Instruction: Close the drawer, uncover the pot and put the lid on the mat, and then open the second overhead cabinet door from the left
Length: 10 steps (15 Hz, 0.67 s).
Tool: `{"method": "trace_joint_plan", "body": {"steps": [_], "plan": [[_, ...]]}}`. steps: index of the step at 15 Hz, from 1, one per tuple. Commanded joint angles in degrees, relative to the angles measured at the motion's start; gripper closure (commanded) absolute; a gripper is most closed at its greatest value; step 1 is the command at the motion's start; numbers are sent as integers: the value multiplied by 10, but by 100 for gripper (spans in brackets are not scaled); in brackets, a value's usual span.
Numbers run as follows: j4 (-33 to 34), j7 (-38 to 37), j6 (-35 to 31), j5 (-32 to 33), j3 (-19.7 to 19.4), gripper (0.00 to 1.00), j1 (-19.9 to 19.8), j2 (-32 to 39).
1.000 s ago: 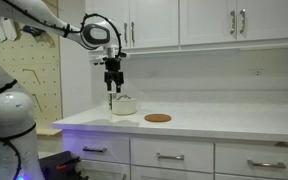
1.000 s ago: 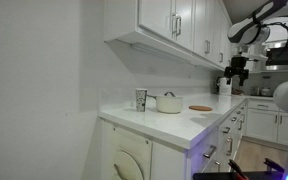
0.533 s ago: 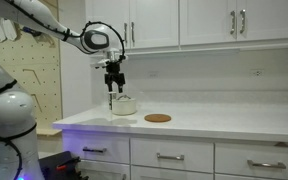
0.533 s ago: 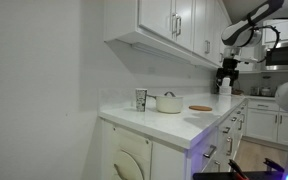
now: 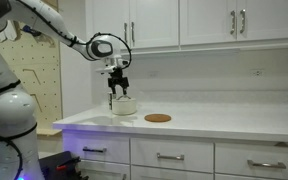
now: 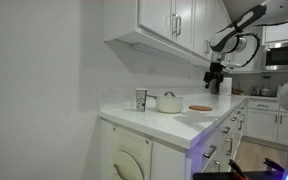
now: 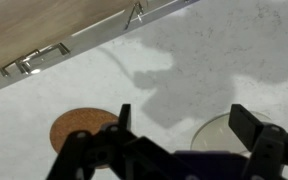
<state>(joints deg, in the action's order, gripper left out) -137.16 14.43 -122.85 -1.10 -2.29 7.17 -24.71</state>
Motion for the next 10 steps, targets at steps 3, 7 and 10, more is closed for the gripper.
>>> {"method": "trace_joint_plan", "body": {"steps": [3,7,10], "plan": [[41,-21,-43,-20,45,0,18,66],[66,-63,-60,-11,84,0,25,103],[98,-94,-55,-9,107,0,29,129]]}}
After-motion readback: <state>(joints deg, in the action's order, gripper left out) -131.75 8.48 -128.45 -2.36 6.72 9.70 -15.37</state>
